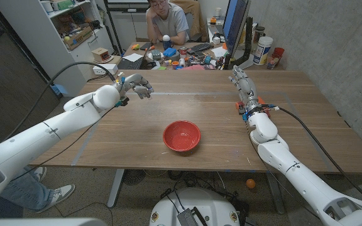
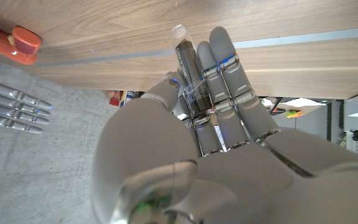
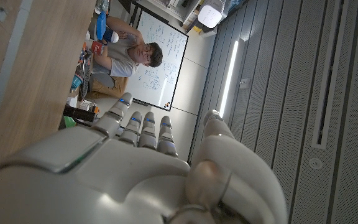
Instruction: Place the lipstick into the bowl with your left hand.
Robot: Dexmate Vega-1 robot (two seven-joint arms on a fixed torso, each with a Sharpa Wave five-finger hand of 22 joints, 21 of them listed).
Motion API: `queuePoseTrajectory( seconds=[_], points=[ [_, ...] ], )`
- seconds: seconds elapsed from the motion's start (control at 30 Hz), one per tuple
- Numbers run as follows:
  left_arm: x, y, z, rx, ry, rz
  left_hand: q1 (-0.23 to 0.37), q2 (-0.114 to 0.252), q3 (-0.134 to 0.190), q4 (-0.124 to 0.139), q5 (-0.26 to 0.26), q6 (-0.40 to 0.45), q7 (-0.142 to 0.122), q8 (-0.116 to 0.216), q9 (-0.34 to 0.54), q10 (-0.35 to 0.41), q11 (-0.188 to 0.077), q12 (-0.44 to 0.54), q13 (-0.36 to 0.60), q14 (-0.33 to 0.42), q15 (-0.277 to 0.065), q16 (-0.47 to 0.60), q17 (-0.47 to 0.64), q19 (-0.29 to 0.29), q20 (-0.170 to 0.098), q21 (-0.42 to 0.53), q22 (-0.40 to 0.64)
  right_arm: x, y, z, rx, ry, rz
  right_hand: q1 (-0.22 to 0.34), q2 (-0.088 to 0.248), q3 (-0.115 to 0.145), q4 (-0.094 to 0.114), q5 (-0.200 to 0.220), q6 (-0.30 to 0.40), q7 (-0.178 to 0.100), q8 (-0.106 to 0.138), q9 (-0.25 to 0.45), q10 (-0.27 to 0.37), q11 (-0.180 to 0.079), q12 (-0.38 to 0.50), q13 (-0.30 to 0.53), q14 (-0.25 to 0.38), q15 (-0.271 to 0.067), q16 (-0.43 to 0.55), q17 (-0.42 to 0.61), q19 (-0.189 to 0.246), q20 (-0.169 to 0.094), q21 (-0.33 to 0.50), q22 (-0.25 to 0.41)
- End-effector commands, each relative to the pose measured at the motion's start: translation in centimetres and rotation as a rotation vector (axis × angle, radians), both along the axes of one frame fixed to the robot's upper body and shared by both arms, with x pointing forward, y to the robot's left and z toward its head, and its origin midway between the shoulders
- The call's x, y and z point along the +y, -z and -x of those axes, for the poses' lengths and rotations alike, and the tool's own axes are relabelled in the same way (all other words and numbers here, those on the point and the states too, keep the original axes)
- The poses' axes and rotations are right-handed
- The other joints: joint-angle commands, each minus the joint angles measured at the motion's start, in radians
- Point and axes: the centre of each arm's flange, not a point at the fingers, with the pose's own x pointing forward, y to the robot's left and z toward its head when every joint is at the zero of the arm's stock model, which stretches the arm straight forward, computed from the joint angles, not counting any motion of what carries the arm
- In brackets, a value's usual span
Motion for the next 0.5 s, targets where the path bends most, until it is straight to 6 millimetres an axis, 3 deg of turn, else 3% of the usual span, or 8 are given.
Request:
queuePoseTrajectory(
  seconds=[0.03, 0.5],
  points=[
    [-3.4, 0.2, -0.1, -0.036, 0.106, -0.223, 0.042, 0.034, -0.005, 0.003, 0.004, 0.015, 0.006, 0.004, 0.003, 0.055, -0.056, -0.003, 0.007, 0.083, -0.108, -0.007, 0.005, -0.005, -0.003, 0.010, 0.001, 0.3, 0.2, 1.0, -0.010, 0.027, -0.008, 0.008, -0.003, -0.001, -0.003, 0.005, 0.009, 0.005, 0.000, 0.002, 0.013, 0.004, 0.004, 0.005, 0.009, -0.004, 0.002, 0.002, 0.014, -0.003, 0.006, 0.003],
    [-7.9, 0.7, -0.4, -0.025, 0.245, -0.372, 0.041, 0.034, -0.010, 0.004, 0.003, 0.016, 0.000, 0.004, 0.002, 0.054, -0.063, -0.006, 0.015, 0.079, -0.111, -0.011, 0.010, -0.014, -0.006, 0.016, 0.001, -0.1, 0.4, 1.4, -0.015, 0.048, -0.029, 0.011, -0.003, -0.002, -0.005, 0.006, 0.010, 0.006, 0.000, 0.002, 0.017, 0.002, 0.004, 0.004, 0.012, -0.003, 0.002, 0.001, 0.015, -0.003, 0.005, 0.003]
  ],
)
